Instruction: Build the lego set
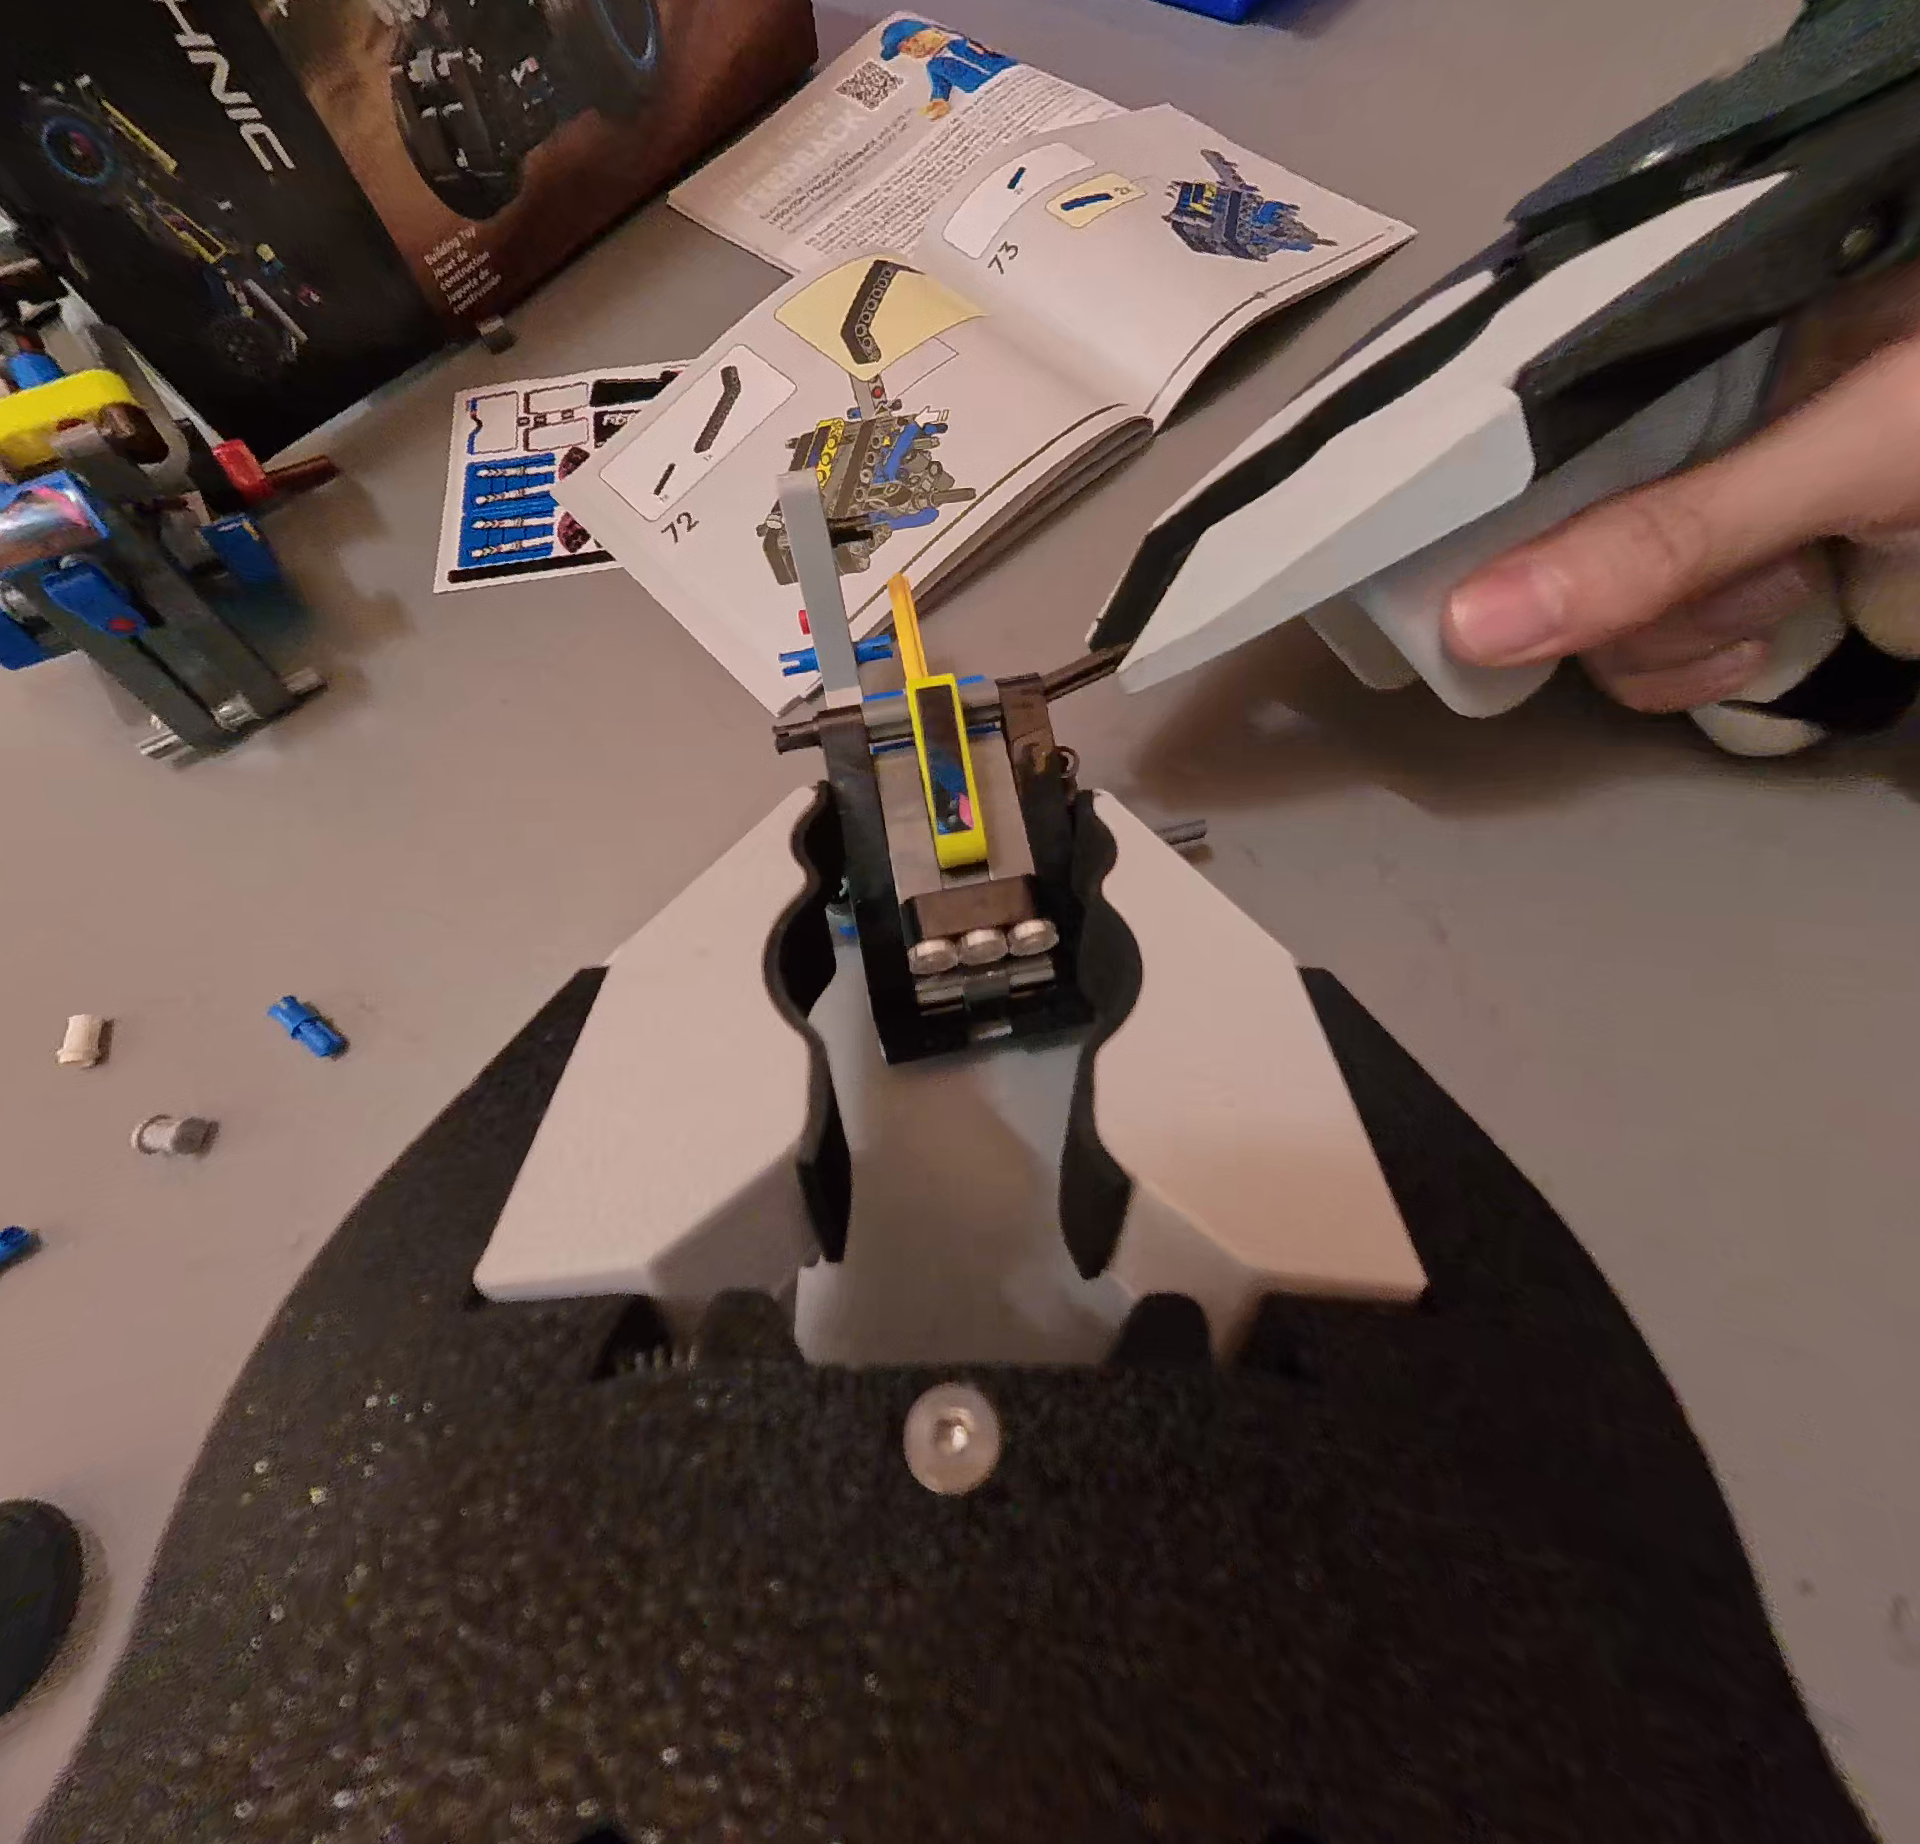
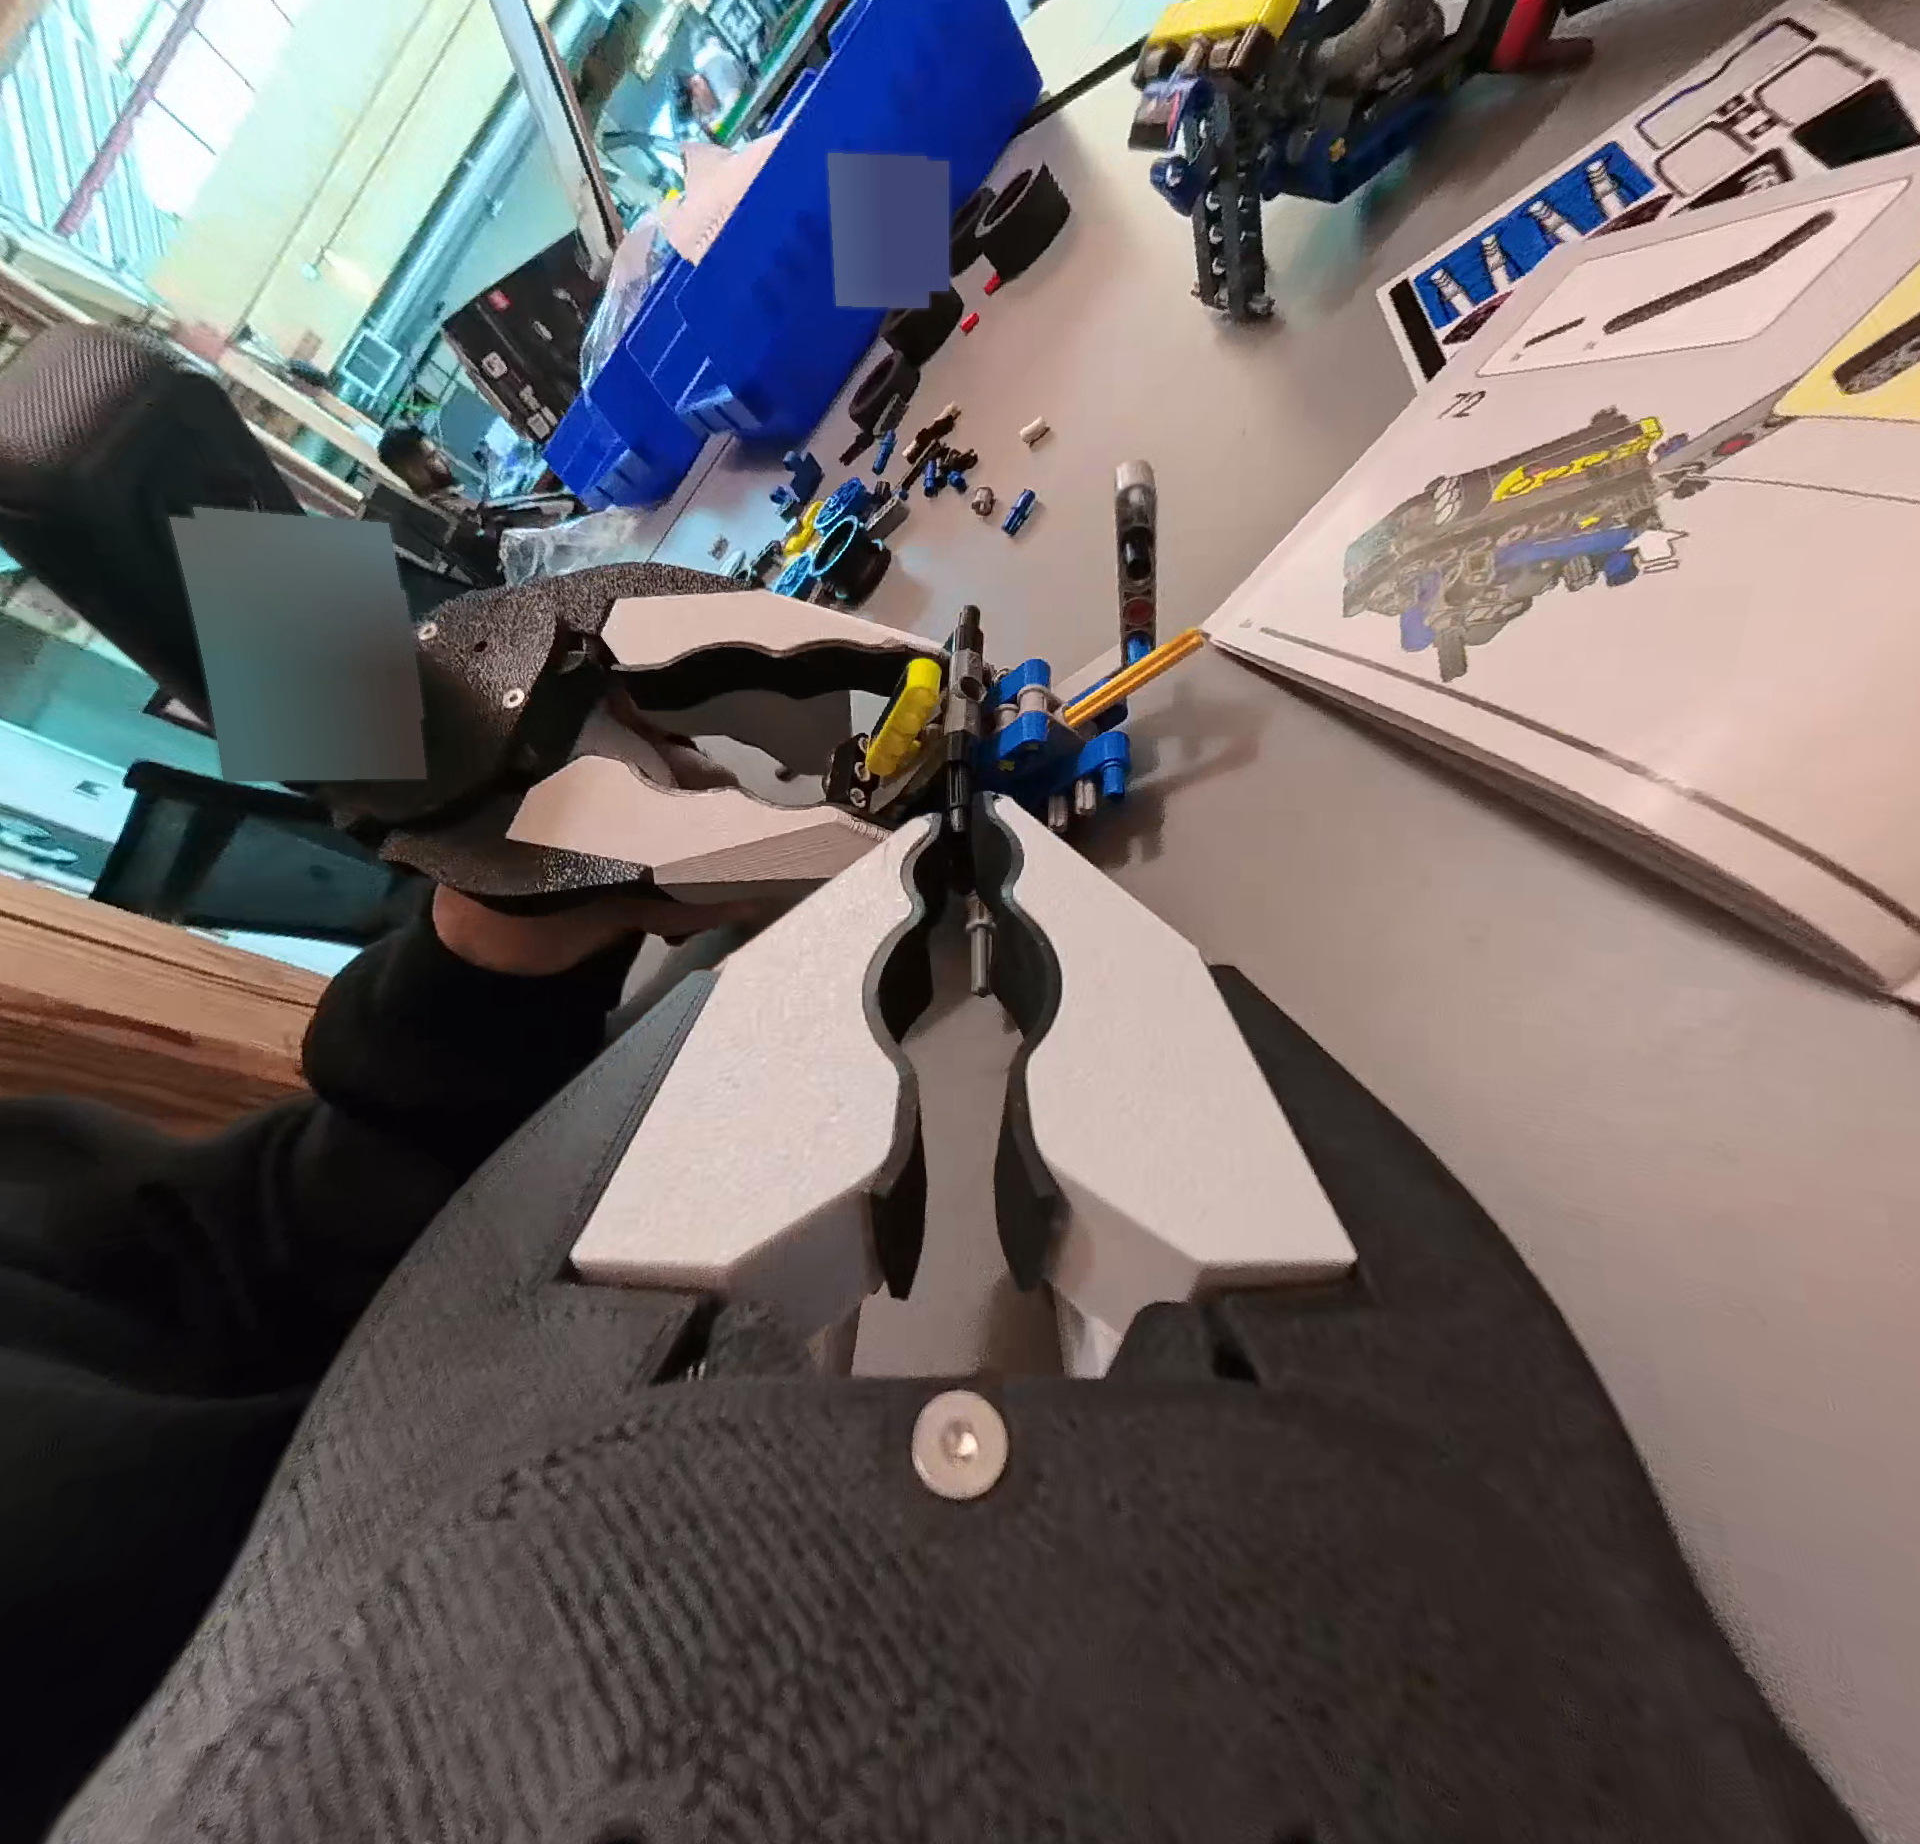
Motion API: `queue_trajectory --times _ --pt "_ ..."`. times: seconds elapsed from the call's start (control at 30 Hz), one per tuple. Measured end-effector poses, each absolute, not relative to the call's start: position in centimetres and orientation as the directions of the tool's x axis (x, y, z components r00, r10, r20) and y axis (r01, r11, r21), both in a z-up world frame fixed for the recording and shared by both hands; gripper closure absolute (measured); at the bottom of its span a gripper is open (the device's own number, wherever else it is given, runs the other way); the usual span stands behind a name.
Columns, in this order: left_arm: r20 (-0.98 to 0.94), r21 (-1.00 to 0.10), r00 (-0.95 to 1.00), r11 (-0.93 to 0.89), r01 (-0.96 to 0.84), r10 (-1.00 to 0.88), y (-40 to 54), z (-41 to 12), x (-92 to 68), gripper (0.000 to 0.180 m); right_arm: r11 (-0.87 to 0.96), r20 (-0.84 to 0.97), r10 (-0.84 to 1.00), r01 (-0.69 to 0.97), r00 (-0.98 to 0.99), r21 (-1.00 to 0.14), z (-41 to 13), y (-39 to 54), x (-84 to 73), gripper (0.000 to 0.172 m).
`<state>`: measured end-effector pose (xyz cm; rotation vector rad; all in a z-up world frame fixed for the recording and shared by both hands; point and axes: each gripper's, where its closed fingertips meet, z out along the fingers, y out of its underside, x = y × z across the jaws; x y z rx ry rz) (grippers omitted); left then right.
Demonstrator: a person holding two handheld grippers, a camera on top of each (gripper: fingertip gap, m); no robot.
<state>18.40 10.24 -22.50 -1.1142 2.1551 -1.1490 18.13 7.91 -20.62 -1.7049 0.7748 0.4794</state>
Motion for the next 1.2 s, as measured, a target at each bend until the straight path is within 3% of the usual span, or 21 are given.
queue_trajectory --times 0.07,0.17,0.33,0.4,0.53,0.63,0.7,0.77,1.0,1.1,1.2 --pt "0.015 -0.838 -0.549 0.289 -0.463 -0.836 10.4 -22.5 18.5 0.139 -0.138 -0.611 -0.302 -0.668 0.732 -0.732 -20.6 8.2 18.3 0.170" --pt "0.020 -0.838 -0.533 0.277 -0.471 -0.846 10.8 -22.5 18.6 0.139 -0.302 -0.262 -0.406 -0.399 0.875 -0.866 -20.8 8.5 18.3 0.169" --pt "0.048 -0.841 -0.542 0.258 -0.475 -0.839 11.3 -22.5 18.7 0.139 -0.422 -0.013 -0.336 -0.162 0.942 -0.892 -20.9 9.0 18.4 0.169" --pt "0.066 -0.839 -0.541 0.247 -0.485 -0.838 11.5 -22.5 18.6 0.139 -0.474 0.154 -0.267 0.009 0.952 -0.880 -20.7 9.2 18.3 0.169" --pt "0.115 -0.828 -0.548 0.225 -0.513 -0.828 11.6 -22.5 18.5 0.139 -0.559 0.519 -0.123 0.374 0.846 -0.740 -20.8 9.5 18.4 0.169" --pt "0.108 -0.818 -0.539 0.233 -0.525 -0.835 11.8 -22.6 18.6 0.139 -0.646 0.807 0.007 0.618 0.591 -0.447 -21.0 9.5 18.8 0.169" --pt "0.069 -0.812 -0.531 0.262 -0.522 -0.844 11.9 -22.6 18.7 0.139 -0.678 0.877 0.069 0.667 0.475 -0.307 -21.0 9.6 19.0 0.169" --pt "0.034 -0.813 -0.523 0.281 -0.511 -0.852 12.0 -22.6 18.9 0.139 -0.685 0.893 0.073 0.674 0.443 -0.279 -21.1 9.6 19.2 0.169" --pt "-0.063 -0.817 -0.525 0.346 -0.461 -0.849 12.1 -22.6 19.0 0.139 -0.625 0.563 -0.129 0.374 0.816 -0.685 -21.1 9.6 19.0 0.169" --pt "-0.102 -0.815 -0.525 0.373 -0.444 -0.845 11.9 -22.6 19.1 0.139 -0.546 0.250 -0.200 0.105 0.947 -0.832 -21.3 9.5 19.0 0.169" --pt "-0.142 -0.812 -0.533 0.406 -0.419 -0.834 11.8 -22.5 19.2 0.139 -0.465 -0.046 -0.228 -0.150 0.973 -0.872 -21.4 9.4 18.9 0.169"
